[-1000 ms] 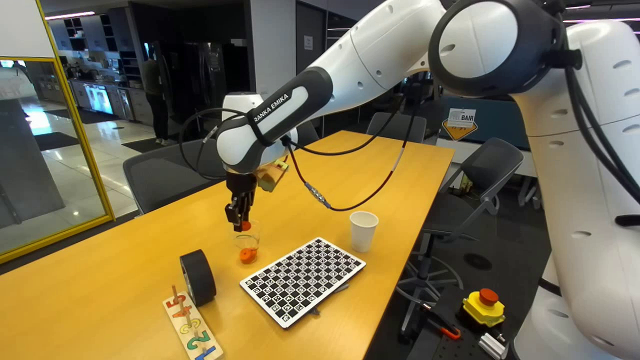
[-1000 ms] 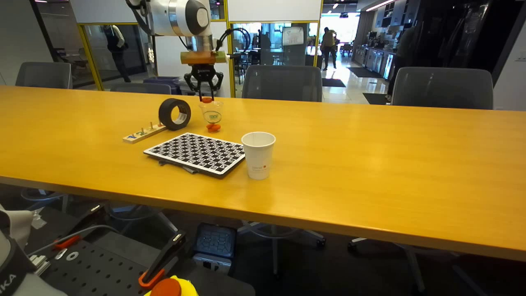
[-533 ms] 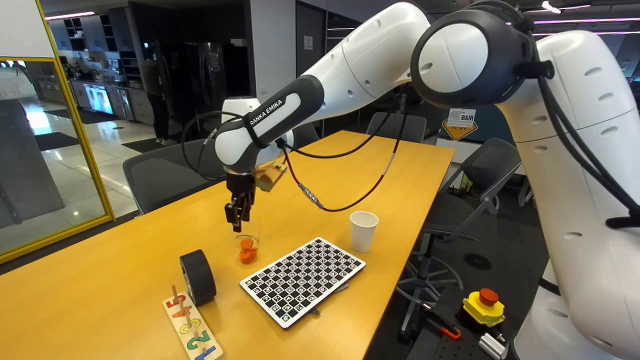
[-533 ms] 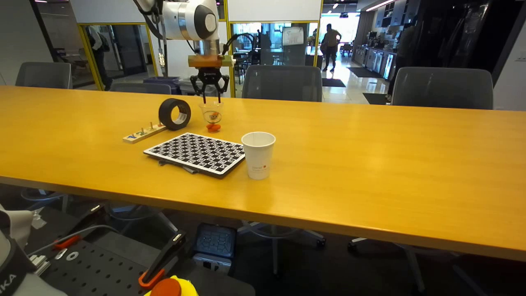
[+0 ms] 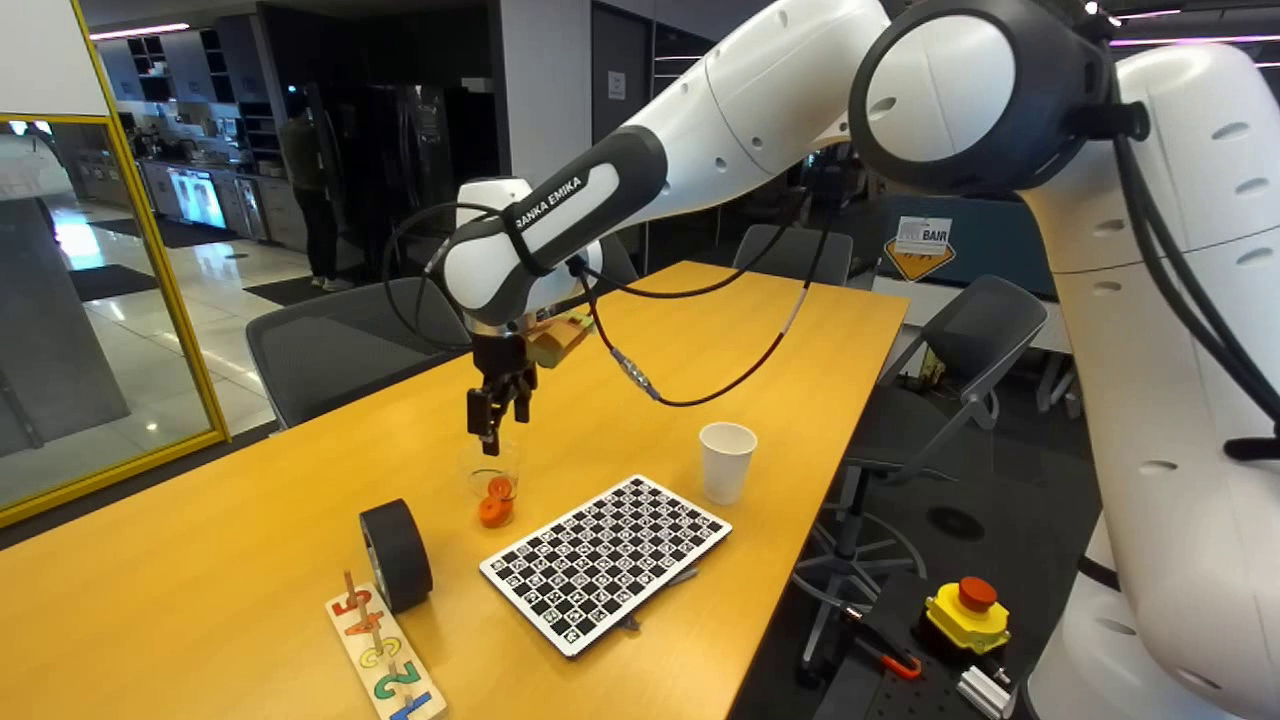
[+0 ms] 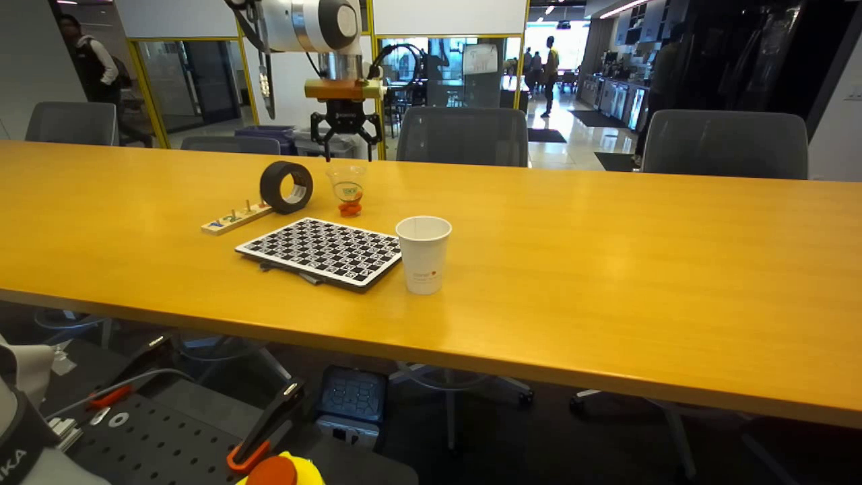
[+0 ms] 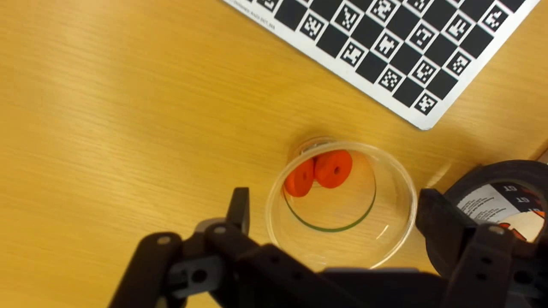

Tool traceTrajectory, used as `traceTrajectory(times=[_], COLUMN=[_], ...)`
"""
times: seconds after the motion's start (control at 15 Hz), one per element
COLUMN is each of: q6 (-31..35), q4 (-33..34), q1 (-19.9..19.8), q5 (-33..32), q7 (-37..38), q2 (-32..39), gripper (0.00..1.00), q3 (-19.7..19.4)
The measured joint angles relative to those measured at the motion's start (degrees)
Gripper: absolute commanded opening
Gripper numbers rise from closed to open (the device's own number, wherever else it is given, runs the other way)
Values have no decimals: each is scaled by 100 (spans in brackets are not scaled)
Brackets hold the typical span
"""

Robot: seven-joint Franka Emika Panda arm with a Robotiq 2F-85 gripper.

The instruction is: Put two orange rings in the white cup and the rest in the clear cup

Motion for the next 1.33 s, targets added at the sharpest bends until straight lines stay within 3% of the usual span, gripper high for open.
traceTrajectory(times=[0.27,1.0,1.33], q6=[-158,-468,-652], q4=[-1039,-4352,-5196], q1=[-32,-102,-101], q5=[5,343,343], q7=[329,296,203], q2=[-1094,-4357,-5483], gripper=[100,100,100], q3=[-131,-631,-776])
